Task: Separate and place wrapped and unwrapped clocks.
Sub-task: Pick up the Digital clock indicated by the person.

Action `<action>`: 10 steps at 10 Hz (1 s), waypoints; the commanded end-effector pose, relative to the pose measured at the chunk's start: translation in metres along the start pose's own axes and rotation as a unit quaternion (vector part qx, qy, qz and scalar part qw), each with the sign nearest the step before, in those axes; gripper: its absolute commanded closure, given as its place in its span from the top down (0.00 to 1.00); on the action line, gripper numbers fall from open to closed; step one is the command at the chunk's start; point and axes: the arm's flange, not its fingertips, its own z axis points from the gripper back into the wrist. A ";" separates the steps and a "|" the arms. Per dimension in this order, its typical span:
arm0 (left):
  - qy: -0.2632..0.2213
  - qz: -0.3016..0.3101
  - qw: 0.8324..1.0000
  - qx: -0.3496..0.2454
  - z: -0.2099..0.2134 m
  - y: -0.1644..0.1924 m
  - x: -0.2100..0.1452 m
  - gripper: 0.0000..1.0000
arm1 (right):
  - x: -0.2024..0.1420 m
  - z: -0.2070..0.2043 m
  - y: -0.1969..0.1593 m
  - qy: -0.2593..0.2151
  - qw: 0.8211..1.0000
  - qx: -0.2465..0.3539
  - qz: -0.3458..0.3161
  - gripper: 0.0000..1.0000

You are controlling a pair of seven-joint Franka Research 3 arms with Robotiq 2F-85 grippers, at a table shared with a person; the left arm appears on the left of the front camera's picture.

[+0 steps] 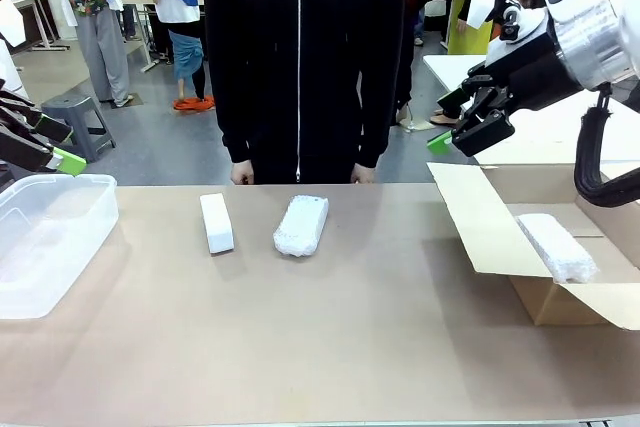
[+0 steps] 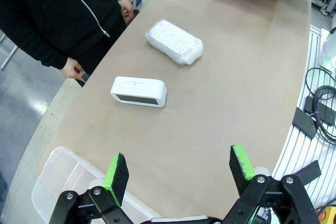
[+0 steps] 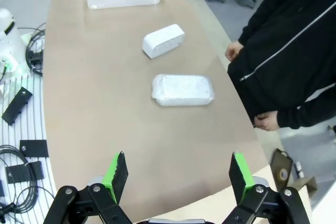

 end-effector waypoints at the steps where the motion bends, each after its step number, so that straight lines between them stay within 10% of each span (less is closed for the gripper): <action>1: -0.005 -0.001 1.000 -0.007 -0.001 0.000 -0.001 1.00 | 0.002 0.001 0.002 0.000 1.000 0.000 0.009 1.00; 10: -0.005 -0.001 1.000 -0.007 -0.001 0.000 -0.001 1.00 | 0.002 0.001 0.002 0.000 1.000 0.000 0.009 1.00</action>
